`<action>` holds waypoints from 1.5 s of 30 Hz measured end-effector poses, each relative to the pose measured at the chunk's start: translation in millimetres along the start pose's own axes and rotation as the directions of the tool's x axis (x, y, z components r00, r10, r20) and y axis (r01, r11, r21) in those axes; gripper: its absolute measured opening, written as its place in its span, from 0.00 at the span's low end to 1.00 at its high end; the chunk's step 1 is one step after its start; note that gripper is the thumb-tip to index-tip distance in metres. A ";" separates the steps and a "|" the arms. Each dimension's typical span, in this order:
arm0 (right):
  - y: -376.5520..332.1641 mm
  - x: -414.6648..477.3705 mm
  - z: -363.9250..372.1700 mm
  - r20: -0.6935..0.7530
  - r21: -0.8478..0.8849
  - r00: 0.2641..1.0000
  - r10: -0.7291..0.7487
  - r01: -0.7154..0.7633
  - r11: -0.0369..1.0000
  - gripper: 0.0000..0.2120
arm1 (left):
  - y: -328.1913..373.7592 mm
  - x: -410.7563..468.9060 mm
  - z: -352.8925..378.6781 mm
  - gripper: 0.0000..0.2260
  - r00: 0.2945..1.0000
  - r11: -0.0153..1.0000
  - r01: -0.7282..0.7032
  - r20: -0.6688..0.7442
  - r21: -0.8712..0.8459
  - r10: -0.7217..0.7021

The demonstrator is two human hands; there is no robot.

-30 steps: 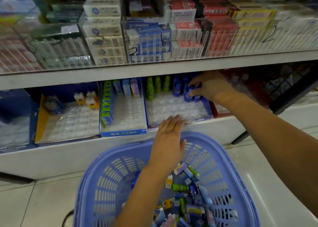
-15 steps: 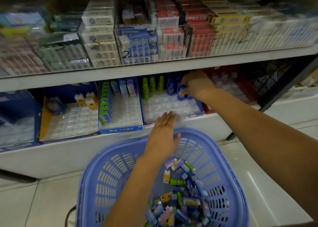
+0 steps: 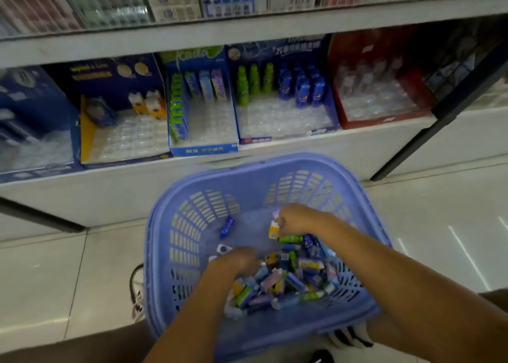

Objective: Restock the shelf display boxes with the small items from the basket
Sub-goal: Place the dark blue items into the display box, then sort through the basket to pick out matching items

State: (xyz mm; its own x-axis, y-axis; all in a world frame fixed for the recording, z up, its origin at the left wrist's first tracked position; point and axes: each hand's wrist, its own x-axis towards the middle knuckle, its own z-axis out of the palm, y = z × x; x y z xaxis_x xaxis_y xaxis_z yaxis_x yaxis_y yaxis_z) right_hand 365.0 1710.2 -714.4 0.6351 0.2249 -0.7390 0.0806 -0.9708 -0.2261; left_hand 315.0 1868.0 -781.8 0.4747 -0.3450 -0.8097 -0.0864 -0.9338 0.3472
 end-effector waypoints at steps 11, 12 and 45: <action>38.9 63.0 76.3 0.022 0.021 0.997 0.071 -0.071 0.997 0.13 | -27.3 21.1 4.2 0.11 1.000 0.998 0.010 0.007 -0.069 -0.009; 37.2 63.7 72.7 0.053 -0.014 0.996 0.067 -0.067 0.998 0.05 | -27.1 25.3 4.3 0.11 0.998 0.994 0.019 -0.050 -0.110 -0.024; 18.2 71.2 106.4 0.033 0.189 0.927 0.374 -0.373 0.908 0.08 | -38.9 9.6 -70.8 0.15 0.925 0.267 -0.143 -0.225 -0.953 -0.307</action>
State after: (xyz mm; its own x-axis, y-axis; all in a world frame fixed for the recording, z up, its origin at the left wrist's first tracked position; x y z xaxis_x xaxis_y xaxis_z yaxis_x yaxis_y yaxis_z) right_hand 329.9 1717.5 -838.6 0.5933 -0.1514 -0.7906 -0.3086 -0.9499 -0.0496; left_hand 384.9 1907.7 -769.6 0.6626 -0.0109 -0.7489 0.7437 -0.1092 0.6596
